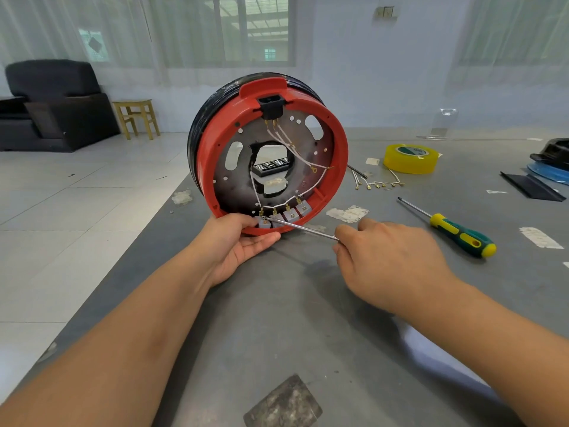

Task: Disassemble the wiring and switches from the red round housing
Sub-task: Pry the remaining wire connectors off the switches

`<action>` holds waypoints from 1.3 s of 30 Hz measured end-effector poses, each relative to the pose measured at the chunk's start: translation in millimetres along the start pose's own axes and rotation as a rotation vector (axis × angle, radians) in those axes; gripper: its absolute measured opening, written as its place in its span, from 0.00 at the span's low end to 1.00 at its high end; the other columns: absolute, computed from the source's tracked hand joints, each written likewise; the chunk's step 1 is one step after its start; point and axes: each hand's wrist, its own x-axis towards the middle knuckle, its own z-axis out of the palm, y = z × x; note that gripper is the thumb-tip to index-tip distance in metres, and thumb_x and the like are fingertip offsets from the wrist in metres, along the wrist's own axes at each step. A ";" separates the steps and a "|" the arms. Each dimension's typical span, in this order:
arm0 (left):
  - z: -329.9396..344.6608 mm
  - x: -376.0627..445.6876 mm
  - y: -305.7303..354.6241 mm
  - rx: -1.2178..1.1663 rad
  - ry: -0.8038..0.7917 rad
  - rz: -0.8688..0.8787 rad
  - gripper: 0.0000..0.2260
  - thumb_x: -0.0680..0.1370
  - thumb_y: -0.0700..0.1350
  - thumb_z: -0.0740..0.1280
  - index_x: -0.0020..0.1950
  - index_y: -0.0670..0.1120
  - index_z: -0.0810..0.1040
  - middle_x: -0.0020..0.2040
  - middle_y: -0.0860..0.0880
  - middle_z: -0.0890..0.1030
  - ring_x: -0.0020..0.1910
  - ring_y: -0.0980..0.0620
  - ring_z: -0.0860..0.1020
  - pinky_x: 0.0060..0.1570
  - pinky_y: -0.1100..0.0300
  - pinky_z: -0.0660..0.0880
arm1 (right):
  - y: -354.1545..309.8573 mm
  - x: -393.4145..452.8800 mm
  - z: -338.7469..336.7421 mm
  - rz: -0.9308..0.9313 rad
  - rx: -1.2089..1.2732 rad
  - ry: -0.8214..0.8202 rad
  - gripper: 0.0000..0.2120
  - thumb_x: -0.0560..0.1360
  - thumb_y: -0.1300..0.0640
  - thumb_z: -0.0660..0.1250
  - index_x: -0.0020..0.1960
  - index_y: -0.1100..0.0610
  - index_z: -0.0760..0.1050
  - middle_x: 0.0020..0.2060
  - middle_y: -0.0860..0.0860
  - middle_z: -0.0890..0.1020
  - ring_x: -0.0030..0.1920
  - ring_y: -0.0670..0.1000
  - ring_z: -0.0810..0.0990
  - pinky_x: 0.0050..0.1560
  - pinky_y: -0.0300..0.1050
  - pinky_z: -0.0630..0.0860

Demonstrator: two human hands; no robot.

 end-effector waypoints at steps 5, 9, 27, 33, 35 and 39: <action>-2.9 -1.2 1.9 -0.003 -0.038 -0.030 0.13 0.84 0.32 0.59 0.67 0.29 0.72 0.51 0.30 0.85 0.47 0.35 0.88 0.40 0.49 0.86 | 5.6 1.0 0.7 -0.089 0.066 -0.160 0.12 0.84 0.41 0.50 0.58 0.45 0.68 0.43 0.49 0.72 0.43 0.58 0.78 0.32 0.46 0.65; -5.4 -1.1 3.0 -0.018 -0.065 -0.046 0.13 0.84 0.32 0.57 0.67 0.29 0.73 0.52 0.30 0.85 0.48 0.33 0.87 0.40 0.45 0.86 | 8.8 4.6 -2.6 -0.119 0.086 -0.226 0.16 0.84 0.38 0.50 0.63 0.45 0.69 0.49 0.50 0.79 0.47 0.59 0.80 0.37 0.49 0.73; -7.4 3.2 4.2 -0.130 -0.059 -0.097 0.14 0.83 0.32 0.58 0.66 0.27 0.74 0.54 0.28 0.84 0.50 0.33 0.87 0.40 0.49 0.86 | -5.0 -1.1 -3.4 -0.067 0.271 -0.282 0.17 0.85 0.41 0.51 0.63 0.48 0.71 0.49 0.52 0.79 0.48 0.59 0.80 0.49 0.56 0.80; -5.8 1.0 3.5 -0.167 -0.070 -0.094 0.15 0.83 0.33 0.58 0.66 0.27 0.75 0.54 0.29 0.85 0.50 0.34 0.87 0.39 0.51 0.86 | -9.2 -2.4 -2.8 -0.059 0.271 -0.252 0.16 0.85 0.41 0.51 0.60 0.49 0.70 0.47 0.52 0.79 0.47 0.60 0.80 0.47 0.57 0.80; -3.9 -0.5 2.3 -0.203 -0.087 -0.091 0.16 0.82 0.32 0.58 0.67 0.27 0.74 0.55 0.30 0.85 0.50 0.33 0.87 0.39 0.50 0.85 | -11.6 -1.0 -2.3 -0.052 0.284 -0.228 0.15 0.85 0.41 0.51 0.58 0.49 0.70 0.45 0.52 0.78 0.47 0.60 0.80 0.46 0.56 0.79; -1.0 -1.7 0.1 -0.183 -0.093 -0.091 0.16 0.82 0.32 0.58 0.67 0.27 0.74 0.55 0.30 0.85 0.51 0.33 0.87 0.41 0.49 0.86 | -11.8 0.5 -3.2 -0.052 0.278 -0.215 0.14 0.85 0.41 0.51 0.60 0.48 0.70 0.46 0.52 0.79 0.46 0.59 0.80 0.45 0.56 0.80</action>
